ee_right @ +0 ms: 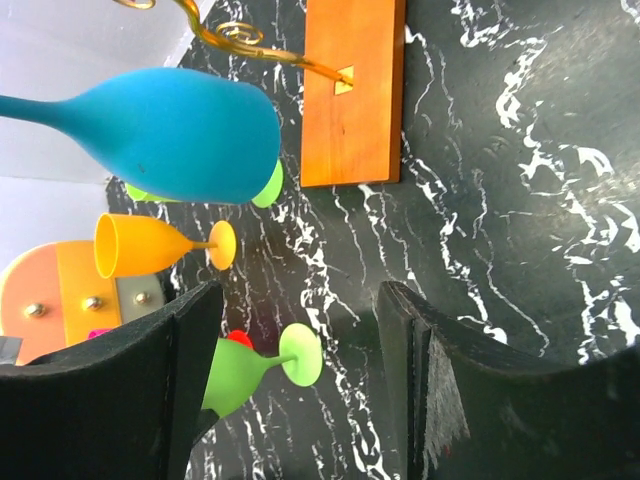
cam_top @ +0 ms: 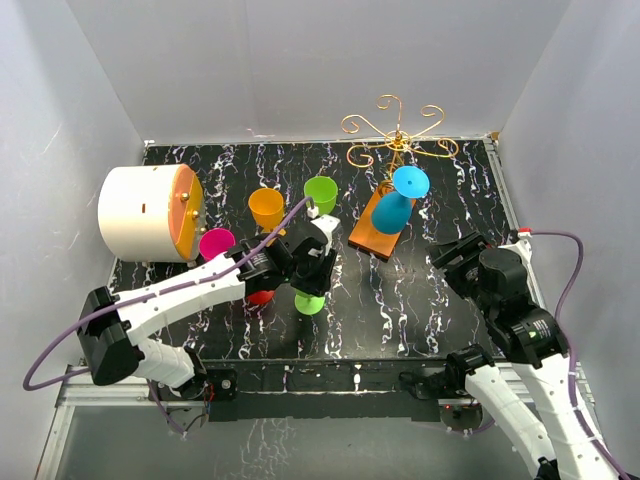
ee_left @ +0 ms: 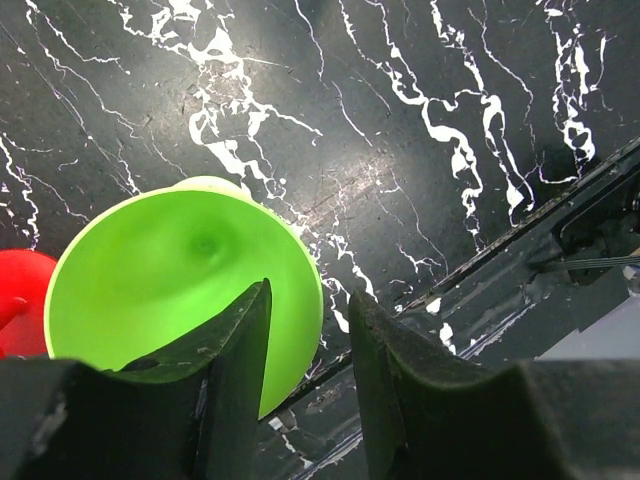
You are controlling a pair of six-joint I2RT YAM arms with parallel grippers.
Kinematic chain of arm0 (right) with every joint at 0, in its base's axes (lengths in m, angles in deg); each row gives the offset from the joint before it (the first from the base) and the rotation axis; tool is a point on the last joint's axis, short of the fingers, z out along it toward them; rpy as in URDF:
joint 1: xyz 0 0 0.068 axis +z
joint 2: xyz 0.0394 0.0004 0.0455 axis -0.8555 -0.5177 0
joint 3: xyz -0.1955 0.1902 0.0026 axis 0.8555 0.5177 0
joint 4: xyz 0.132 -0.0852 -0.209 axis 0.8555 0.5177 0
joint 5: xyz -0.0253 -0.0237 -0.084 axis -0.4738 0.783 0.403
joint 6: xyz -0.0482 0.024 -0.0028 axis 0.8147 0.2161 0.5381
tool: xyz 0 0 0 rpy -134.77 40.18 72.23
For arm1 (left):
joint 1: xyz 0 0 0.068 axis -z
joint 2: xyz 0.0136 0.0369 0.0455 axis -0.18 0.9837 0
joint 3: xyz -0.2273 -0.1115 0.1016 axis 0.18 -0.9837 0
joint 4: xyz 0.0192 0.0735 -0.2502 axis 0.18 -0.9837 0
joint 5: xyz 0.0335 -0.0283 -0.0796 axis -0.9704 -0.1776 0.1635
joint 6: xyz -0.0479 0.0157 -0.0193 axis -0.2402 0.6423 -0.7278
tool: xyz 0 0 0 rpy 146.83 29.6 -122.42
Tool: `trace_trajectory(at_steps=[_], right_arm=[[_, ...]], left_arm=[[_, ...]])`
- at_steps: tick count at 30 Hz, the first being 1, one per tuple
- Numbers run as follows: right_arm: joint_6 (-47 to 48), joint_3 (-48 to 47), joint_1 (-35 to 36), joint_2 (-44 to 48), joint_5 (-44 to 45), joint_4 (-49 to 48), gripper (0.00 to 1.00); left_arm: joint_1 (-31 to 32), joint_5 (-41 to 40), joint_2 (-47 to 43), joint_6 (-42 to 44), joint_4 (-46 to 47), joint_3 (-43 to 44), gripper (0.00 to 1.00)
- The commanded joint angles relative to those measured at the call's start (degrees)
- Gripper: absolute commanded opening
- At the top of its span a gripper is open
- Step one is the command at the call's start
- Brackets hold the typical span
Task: Place the wine glass upside down on the wine glass rack
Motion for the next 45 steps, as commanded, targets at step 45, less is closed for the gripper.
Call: trace_trajectory(at_steps=[45], right_arm=[[-52.3,13.9,-0.1,-5.7,-24.5,-18.5,0.48]], left_arm=[[1.0,8.9,-8.2,7.1,44.0,-10.4,0.0]])
